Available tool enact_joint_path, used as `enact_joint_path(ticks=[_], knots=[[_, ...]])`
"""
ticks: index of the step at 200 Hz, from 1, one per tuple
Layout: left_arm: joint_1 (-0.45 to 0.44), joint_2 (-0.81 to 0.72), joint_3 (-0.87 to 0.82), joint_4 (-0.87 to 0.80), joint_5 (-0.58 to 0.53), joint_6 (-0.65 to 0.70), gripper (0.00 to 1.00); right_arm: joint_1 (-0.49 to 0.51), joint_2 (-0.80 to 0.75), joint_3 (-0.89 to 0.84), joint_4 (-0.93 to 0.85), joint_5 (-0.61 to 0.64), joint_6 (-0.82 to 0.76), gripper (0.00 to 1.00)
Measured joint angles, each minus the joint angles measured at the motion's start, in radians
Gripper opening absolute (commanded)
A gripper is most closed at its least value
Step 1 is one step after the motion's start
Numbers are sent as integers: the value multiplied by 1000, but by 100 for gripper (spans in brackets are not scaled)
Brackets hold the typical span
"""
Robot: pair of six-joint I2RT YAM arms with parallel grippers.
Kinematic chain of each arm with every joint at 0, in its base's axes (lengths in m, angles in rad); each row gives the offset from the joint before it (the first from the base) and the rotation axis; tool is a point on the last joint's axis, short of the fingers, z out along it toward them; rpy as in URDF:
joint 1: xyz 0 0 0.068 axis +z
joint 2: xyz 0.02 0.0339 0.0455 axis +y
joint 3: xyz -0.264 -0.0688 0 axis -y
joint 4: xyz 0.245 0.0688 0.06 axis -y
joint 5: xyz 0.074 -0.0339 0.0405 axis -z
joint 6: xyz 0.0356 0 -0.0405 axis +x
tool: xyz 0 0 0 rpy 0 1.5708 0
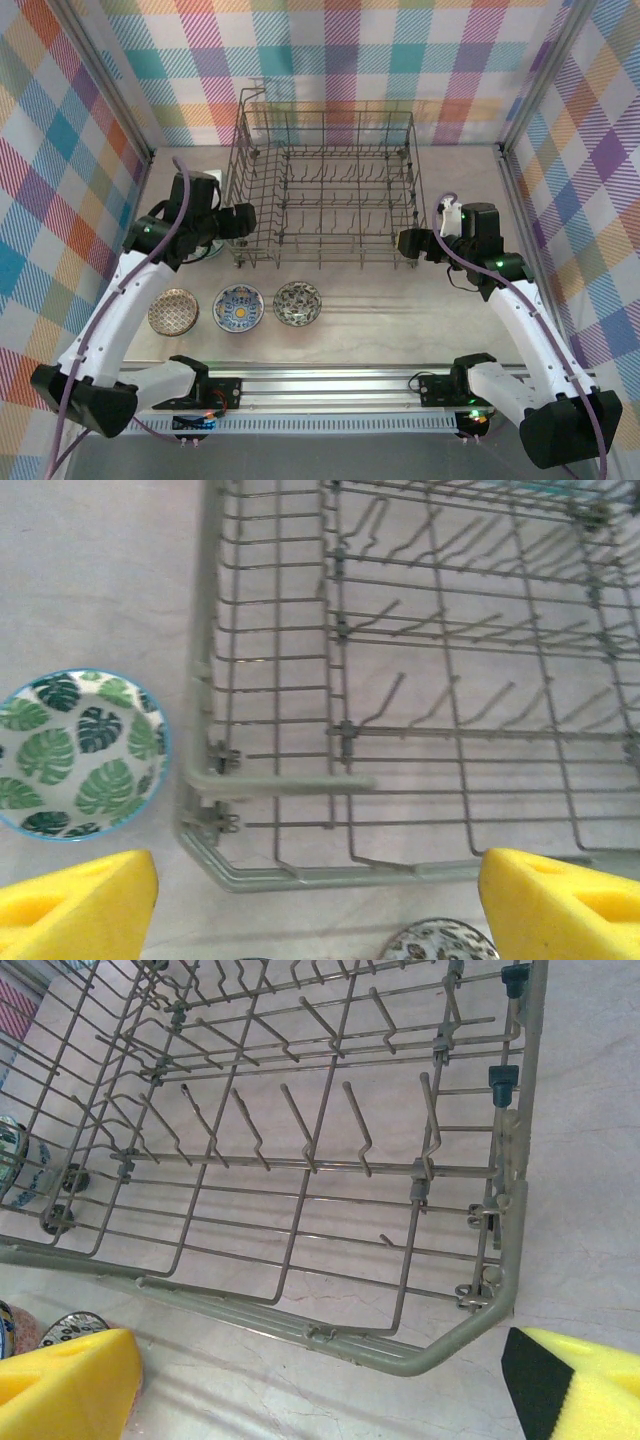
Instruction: Load the bowls into the dish rack
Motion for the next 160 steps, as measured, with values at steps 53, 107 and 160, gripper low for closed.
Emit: enact_joint_path(ticks=[53, 107, 160], knots=[[92, 147, 54, 0, 25, 63, 84, 0, 3, 0, 0, 0, 0, 95], [94, 306, 117, 67, 107, 100, 82, 0, 14, 0, 0, 11, 4, 96], [72, 309, 116, 68, 139, 111, 82, -1, 13, 0, -24, 88, 53, 98]])
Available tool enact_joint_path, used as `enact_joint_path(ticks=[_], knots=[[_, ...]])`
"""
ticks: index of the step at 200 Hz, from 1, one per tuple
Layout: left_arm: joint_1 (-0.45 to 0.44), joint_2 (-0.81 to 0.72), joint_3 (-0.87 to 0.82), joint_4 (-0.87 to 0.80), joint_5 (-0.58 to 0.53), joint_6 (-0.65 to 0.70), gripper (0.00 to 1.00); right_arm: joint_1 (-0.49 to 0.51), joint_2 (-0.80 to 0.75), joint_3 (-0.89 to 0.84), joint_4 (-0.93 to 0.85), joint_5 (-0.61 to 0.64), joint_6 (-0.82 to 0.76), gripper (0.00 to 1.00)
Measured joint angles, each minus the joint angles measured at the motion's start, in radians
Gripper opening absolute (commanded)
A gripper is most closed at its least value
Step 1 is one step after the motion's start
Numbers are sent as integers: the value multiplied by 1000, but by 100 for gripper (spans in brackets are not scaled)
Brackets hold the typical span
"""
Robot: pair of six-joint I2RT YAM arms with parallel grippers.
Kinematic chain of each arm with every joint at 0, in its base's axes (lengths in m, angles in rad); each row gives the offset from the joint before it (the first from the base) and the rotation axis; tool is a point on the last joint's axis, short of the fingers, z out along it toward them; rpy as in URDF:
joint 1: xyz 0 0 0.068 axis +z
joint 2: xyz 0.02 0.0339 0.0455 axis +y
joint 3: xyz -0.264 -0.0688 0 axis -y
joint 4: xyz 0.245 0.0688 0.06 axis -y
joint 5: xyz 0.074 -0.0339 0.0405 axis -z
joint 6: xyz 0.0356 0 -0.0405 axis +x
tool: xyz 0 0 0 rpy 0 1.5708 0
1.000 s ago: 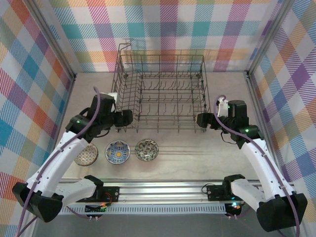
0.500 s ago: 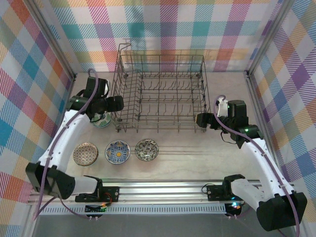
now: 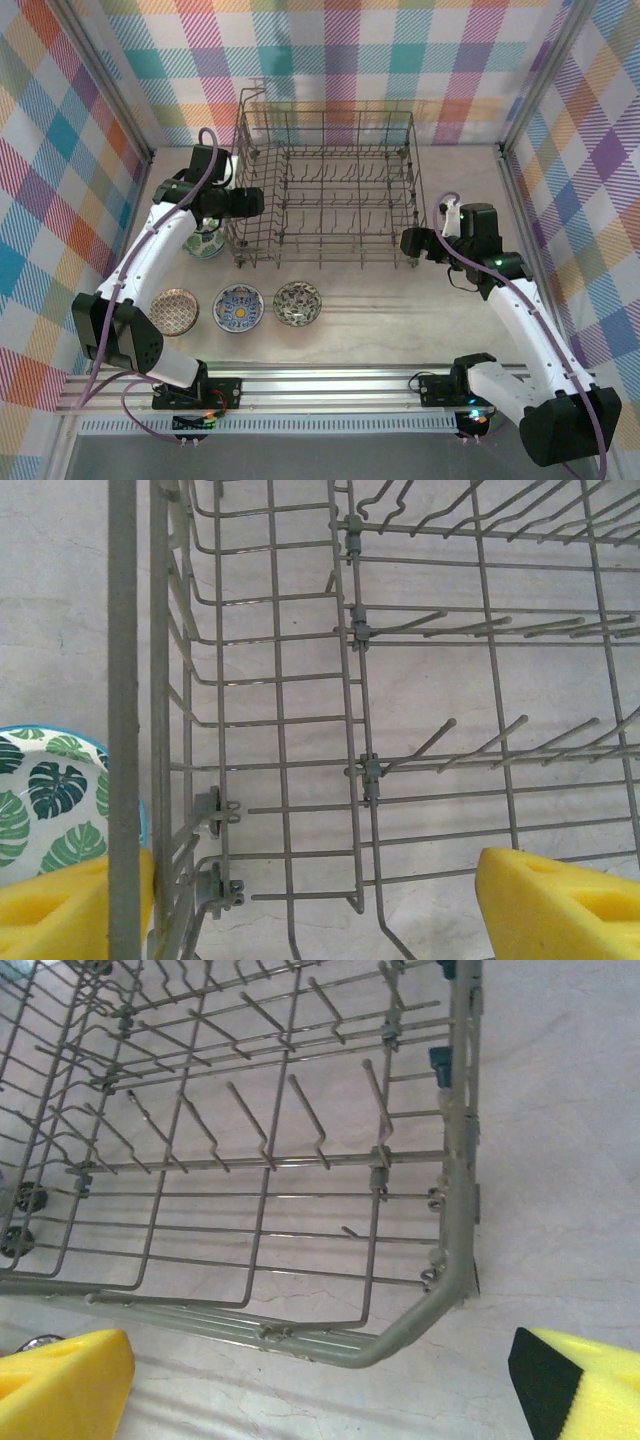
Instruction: Load the bowls into the dish rack
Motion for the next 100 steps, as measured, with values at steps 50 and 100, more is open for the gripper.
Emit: enact_joint_path(ticks=[50, 100], knots=[[-70, -61, -61, 6, 19, 0, 82, -23, 17, 0, 5, 36, 48, 98], [-106, -78, -81, 20, 20, -1, 82, -76, 114, 1, 27, 78, 55, 96]])
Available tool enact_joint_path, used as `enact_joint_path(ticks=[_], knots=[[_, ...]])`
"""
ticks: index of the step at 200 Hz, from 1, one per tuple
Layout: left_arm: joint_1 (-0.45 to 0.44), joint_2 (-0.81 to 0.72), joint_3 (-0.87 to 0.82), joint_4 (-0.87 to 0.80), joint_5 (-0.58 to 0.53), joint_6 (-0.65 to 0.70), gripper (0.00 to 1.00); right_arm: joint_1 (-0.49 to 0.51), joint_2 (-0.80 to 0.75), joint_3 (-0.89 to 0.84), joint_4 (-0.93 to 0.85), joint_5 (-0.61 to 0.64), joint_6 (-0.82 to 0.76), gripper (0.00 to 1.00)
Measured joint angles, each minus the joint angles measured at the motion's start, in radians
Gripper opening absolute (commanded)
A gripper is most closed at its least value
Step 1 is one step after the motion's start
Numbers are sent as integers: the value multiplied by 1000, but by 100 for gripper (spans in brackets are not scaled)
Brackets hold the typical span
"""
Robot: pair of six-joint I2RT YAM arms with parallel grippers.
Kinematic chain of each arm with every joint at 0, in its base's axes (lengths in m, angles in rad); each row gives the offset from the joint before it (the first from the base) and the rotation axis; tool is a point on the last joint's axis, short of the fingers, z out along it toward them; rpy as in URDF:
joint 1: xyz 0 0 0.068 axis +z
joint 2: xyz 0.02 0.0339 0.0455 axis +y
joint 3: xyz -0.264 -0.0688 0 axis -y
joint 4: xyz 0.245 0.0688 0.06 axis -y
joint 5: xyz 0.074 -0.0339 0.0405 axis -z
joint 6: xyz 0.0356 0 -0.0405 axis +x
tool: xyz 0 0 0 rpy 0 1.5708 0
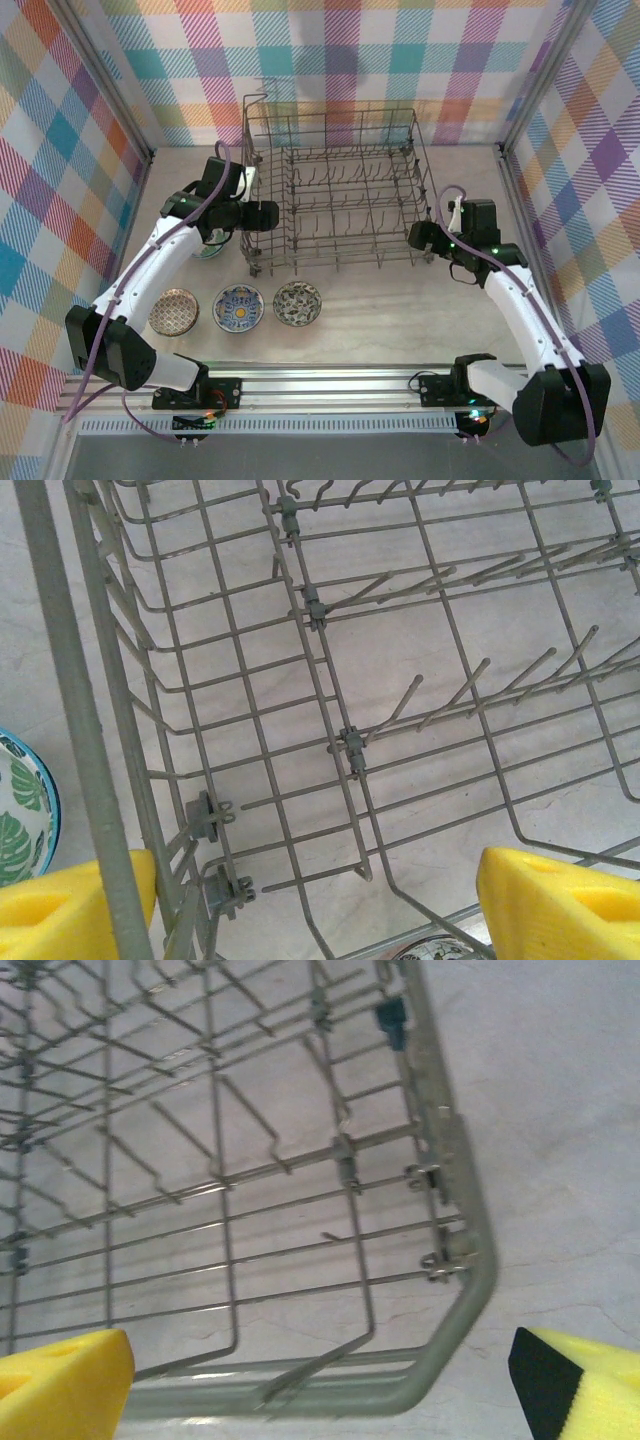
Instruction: Load the bowls into the dish rack
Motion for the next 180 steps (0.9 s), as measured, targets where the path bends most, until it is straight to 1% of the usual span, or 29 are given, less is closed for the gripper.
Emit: enact_joint_path(ticks=[29, 63, 100, 111, 143, 180], knots=[[0, -2, -3, 2, 0, 0, 82, -38, 56, 6, -1, 45, -1, 93], [0, -3, -3, 2, 0, 0, 82, -64, 101, 18, -1, 97, 0, 88], [-21, -2, -3, 2, -26, -1, 82, -71, 98, 18, -2, 175, 1, 77], [-32, 1, -3, 3, -32, -3, 82, -72, 93, 17, -1, 198, -1, 74], [-71, 21, 14, 5, -51, -14, 82, -87, 36, -16, 8, 248, 1, 72], [-119, 46, 24, 39, -53, -29, 82, -146, -33, -59, 0, 270, 5, 71]])
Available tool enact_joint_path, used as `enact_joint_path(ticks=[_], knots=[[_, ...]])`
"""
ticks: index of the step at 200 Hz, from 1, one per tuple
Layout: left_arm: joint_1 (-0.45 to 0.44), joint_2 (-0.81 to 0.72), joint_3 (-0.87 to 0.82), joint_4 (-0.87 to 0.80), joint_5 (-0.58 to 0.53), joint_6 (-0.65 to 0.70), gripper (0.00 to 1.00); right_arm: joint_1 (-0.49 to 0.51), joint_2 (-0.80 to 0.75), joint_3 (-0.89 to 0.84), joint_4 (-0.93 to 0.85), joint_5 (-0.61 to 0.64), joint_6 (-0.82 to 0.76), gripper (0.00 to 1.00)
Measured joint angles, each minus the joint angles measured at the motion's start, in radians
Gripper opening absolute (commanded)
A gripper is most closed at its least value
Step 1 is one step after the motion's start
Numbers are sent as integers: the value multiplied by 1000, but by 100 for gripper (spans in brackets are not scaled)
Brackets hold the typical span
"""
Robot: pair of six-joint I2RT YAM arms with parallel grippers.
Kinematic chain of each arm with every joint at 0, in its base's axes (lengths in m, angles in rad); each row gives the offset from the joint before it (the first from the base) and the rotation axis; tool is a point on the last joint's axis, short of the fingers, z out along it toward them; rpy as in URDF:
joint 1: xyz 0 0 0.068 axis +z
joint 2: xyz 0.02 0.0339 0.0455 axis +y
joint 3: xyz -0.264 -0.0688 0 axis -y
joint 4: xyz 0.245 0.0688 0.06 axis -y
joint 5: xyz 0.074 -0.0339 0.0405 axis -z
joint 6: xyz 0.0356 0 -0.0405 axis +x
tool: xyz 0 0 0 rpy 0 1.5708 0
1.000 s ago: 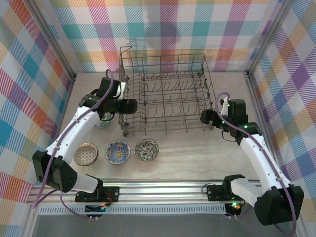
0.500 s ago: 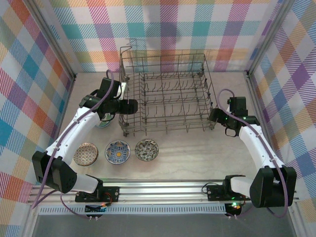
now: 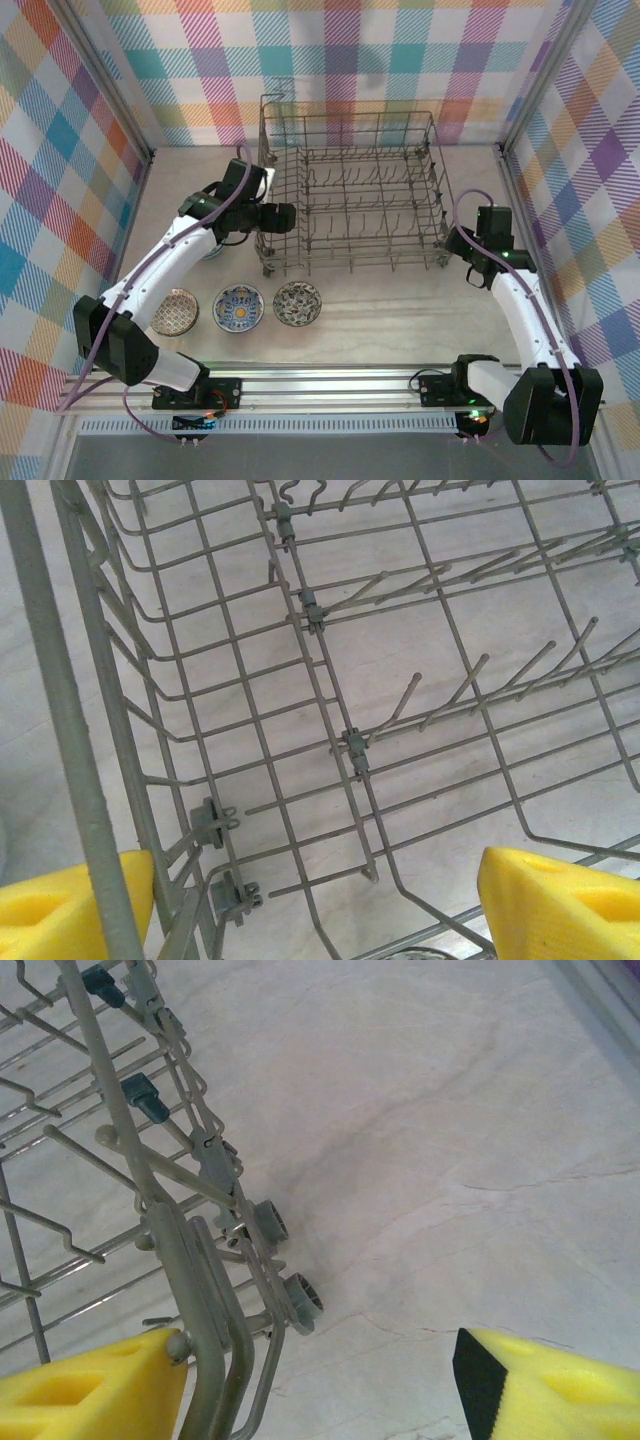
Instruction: Load the bowls into the dish rack
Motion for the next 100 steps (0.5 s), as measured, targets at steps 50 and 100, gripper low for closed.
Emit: enact_joint_path(ticks=[50, 100], knots=[[-43, 34, 17, 48, 6, -24, 82, -115, -17, -13, 0, -53, -10, 72], [-109, 64, 39, 79, 8, -54, 82, -237, 27, -5, 18, -121, -13, 73]])
